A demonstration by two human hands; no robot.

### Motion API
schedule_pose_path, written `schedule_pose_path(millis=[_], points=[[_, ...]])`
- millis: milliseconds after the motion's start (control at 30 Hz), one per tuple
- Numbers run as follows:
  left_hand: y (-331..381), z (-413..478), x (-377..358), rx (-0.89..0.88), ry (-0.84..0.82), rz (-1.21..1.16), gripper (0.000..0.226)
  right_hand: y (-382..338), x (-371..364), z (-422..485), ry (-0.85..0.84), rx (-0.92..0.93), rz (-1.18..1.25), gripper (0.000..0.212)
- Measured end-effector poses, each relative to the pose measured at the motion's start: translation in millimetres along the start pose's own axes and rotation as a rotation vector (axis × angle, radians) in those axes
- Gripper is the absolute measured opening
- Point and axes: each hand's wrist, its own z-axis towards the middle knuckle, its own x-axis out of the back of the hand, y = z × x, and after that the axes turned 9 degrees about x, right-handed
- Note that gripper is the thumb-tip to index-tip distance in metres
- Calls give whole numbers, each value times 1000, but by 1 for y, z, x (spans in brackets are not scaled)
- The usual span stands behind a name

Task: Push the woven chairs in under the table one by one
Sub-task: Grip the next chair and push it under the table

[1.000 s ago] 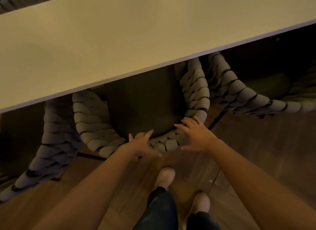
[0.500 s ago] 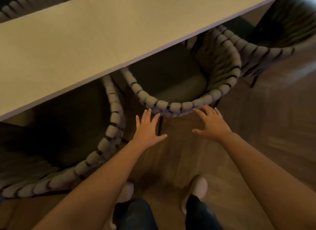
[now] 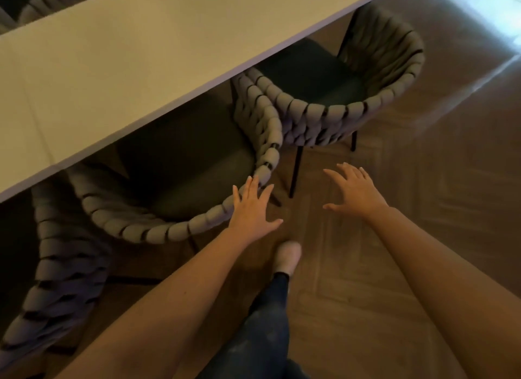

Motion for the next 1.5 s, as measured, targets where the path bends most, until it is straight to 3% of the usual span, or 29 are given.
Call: schedule_pose_path(millis=[167, 333, 533, 667, 800, 967, 1133, 1167, 1200, 1333, 1500], points=[[72, 102, 16, -12, 31, -19, 87, 96, 30, 63, 43, -2, -63, 91], [138, 197, 45, -5, 39, -33, 89, 204, 64, 125, 30, 17, -138, 76], [200, 279, 76, -6, -83, 65, 90, 312, 91, 175, -40, 82, -227, 71], [245, 322, 66, 62, -178, 240, 63, 373, 107, 215, -177, 165, -319, 74], [286, 351, 50, 251, -189, 125, 34, 429, 117, 257, -235, 391, -377, 57], [302, 356, 42, 453, -128, 81, 33, 462, 131, 301, -410, 709, -454, 36], [265, 358, 50, 426, -72, 127, 41, 437, 121, 296, -294, 614, -339, 11], [322, 361, 43, 498, -116, 113, 43, 483, 133, 291, -309, 686, -338, 8], [331, 359, 44, 501, -167, 125, 45, 492, 131, 289, -304, 708, -334, 4], [339, 344, 41, 461, -218, 151, 37, 491, 119, 276, -347, 720, -285, 15], [365, 336, 30, 426, -209, 149, 36, 514, 116, 253, -360, 687, -271, 9]])
